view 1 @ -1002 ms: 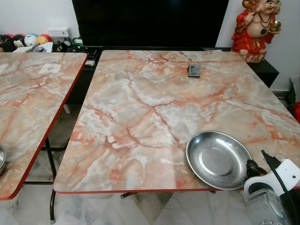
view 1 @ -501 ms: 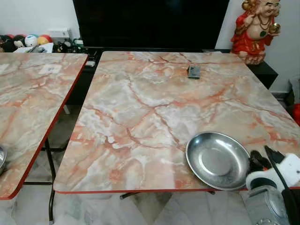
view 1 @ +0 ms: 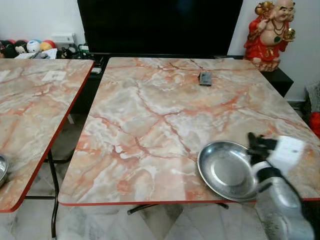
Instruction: Setting the table
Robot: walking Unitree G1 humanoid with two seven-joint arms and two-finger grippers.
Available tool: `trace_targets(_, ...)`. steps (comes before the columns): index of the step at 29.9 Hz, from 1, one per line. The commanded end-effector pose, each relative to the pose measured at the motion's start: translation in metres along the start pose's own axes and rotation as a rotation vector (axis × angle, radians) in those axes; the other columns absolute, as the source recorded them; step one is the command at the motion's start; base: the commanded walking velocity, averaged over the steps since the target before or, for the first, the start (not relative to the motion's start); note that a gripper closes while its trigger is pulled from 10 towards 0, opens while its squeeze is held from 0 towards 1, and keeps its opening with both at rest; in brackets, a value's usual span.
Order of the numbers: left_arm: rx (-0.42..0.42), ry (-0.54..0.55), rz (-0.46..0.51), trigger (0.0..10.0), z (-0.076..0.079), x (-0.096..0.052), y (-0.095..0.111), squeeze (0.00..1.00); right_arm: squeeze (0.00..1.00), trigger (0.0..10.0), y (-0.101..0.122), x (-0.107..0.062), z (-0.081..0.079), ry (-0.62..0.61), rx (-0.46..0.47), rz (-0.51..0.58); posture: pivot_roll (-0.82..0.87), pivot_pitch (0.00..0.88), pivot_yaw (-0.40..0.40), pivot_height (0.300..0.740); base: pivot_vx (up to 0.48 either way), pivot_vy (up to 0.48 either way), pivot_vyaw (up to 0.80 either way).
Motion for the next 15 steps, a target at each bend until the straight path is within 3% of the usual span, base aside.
trace_targets(1,-0.008,0.025,-0.015,10.0,-0.006,-0.002,-0.005,0.0,0.0,10.0,0.001,0.002,-0.006,0.031,-0.009,0.01,-0.04,0.058,-0.023,0.74,0.0,0.0,0.0)
trace_targets(4,-0.031,0.05,-0.017,10.0,-0.013,-0.003,-0.008,0.0,0.0,10.0,0.003,0.004,-0.016,0.073,0.008,0.045,-0.03,0.071,-0.019,0.74,0.0,0.0,0.0)
trace_targets(6,-0.03,0.054,-0.018,10.0,-0.015,-0.004,-0.01,0.0,0.0,10.0,0.003,0.003,-0.018,0.075,0.014,0.053,-0.03,0.074,-0.018,0.74,0.0,0.0,0.62)
trace_targets(12,-0.034,0.055,-0.023,10.0,-0.018,-0.005,-0.013,0.0,0.0,10.0,0.005,0.001,-0.009,0.043,0.019,0.08,-0.02,0.081,-0.008,0.74,0.0,0.0,0.8)
trace_targets(15,-0.027,0.049,-0.034,10.0,-0.017,-0.005,-0.014,0.0,0.0,10.0,0.004,0.001,-0.01,0.044,0.012,0.077,-0.03,0.08,-0.003,0.74,0.0,0.0,0.0)
Point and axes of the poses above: a point about 5 cm out from each wrist's last joint towards the gripper, its own x axis pointing out of the wrist towards the gripper, its own y axis along the axis of the wrist's last joint, z = x × y, the point moved 4 cm from there along x, pointing out of the wrist towards the gripper, and after that the axes turned 3 degrees about x, right-handed, at the moved point
